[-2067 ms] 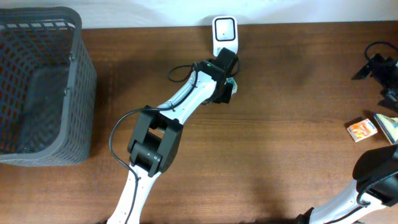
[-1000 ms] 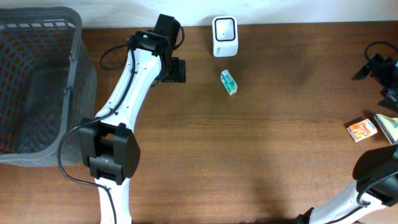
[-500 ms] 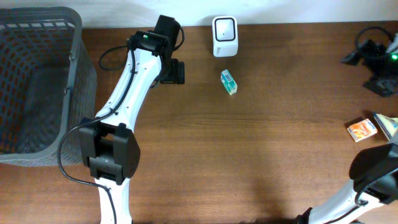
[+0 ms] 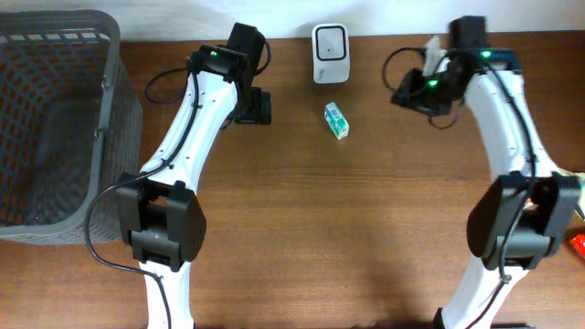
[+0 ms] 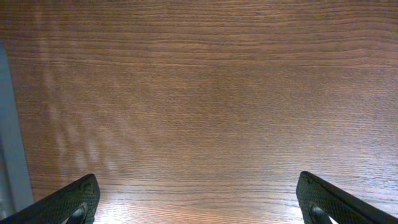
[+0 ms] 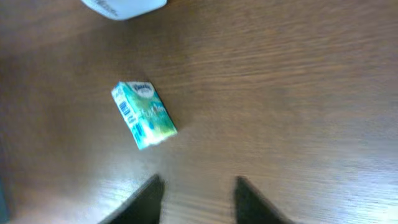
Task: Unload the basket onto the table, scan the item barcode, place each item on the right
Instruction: 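Move the right gripper left over the teal pack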
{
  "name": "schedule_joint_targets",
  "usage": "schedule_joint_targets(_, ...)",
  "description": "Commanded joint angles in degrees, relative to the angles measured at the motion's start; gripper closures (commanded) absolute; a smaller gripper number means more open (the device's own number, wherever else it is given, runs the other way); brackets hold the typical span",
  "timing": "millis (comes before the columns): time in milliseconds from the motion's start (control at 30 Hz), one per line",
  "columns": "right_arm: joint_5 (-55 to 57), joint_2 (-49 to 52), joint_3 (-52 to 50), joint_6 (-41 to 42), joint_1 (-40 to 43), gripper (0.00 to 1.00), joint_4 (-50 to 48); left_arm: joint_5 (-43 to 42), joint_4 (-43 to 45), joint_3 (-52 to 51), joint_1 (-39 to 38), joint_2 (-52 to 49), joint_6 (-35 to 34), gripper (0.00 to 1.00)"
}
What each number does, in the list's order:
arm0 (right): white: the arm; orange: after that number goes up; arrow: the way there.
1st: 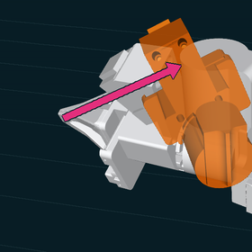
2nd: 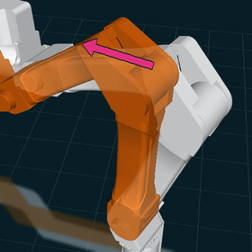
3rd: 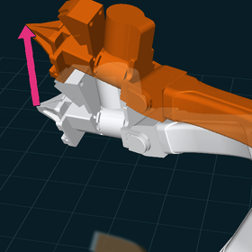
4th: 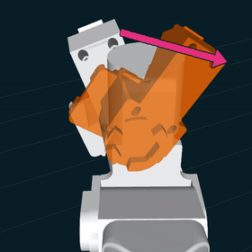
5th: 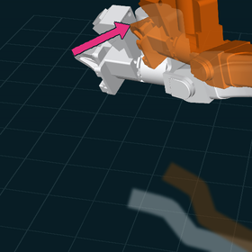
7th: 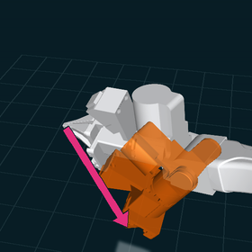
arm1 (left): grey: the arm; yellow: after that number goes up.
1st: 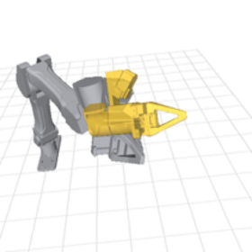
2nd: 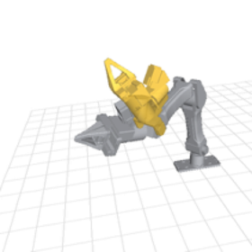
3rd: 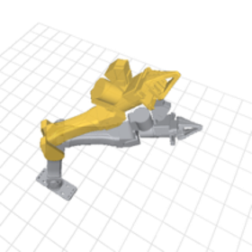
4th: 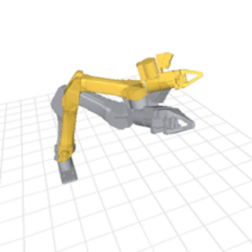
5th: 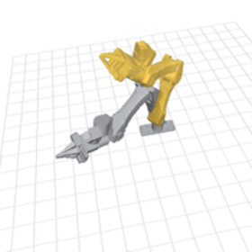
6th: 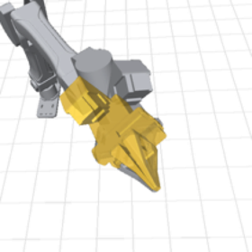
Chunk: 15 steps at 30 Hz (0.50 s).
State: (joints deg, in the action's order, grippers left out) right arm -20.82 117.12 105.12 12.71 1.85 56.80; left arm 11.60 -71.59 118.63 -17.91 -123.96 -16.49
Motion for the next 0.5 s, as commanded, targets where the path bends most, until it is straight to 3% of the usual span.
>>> schedule_joint_targets(0,4.83,2.21,-2.03,9.55,-1.64,0.92,-4.85,3.26,-0.46,0.24,0.15,1.62,0.07,0.01)
schedule_joint_targets(33,4.57,2.93,-2.86,10.88,-2.19,0.96,-7.52,3.23,-0.74,0.24,0.15,1.62,0.07,0.01)
schedule_joint_targets(300,4.61,9.27,-3.98,11.61,-7.61,0.96,-21.22,3.23,-1.57,0.24,0.13,1.62,0.07,0.01)
schedule_joint_targets(467,7.28,12.87,-3.98,11.82,-11.06,0.96,-23.89,3.21,-1.60,0.24,0.13,1.62,0.07,0.01)
